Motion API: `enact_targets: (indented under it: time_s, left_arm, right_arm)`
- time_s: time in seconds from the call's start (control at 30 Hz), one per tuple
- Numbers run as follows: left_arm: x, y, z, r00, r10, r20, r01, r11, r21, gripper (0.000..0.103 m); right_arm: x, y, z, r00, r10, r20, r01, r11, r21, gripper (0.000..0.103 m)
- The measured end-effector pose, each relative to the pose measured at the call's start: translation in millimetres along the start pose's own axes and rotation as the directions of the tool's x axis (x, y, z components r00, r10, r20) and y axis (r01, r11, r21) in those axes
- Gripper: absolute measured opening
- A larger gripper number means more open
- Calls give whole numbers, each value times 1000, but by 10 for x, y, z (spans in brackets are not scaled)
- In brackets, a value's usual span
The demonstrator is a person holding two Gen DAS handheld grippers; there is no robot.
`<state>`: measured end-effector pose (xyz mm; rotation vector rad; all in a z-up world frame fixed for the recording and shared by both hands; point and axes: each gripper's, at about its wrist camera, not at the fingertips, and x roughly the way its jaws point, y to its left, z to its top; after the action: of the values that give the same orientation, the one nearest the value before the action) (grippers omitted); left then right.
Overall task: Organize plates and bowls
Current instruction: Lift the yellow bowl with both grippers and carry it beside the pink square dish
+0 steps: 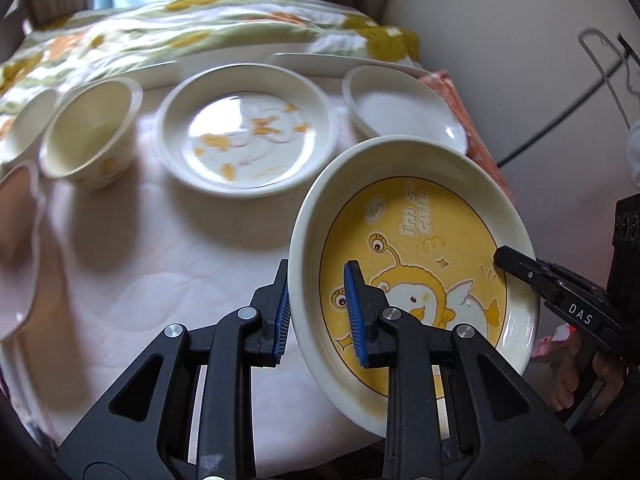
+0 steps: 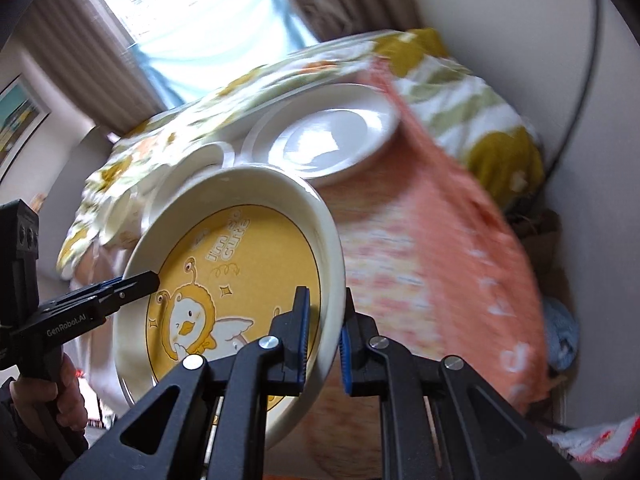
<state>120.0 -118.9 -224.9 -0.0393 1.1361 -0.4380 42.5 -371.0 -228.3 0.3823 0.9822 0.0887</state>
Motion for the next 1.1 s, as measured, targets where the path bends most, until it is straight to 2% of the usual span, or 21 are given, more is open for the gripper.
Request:
enact_targets:
  time_s: [0.13,0.3,0.5,0.7,1.1]
  left_arm:
    - [-195,436,-159,998,57,19,-55,994,-90,22]
    - [-347,996,-397,993,116,32,-107,975,-196,22]
    - [-293,1419,-617,990,136,26,-124,954,-273,22]
    - [-192,1550,-710,990,136,33,-122,954,-274,22]
    - [-130,1539,-789,989,141,46,-125,960,-250,22]
  right_arm:
    - [247,416,21,997,57,-45,-61,995,-82,12]
    - [582,931,-51,988,115,-106,-132,976,-173,12]
    - [901,1347,-187,979,143,-147,-176,952,-249,12]
    - [1068,1439,-285,980,130,-150,-168,946,-276,12]
    - [1159,1413,-345,985,107,-132,-141,948,-286,12]
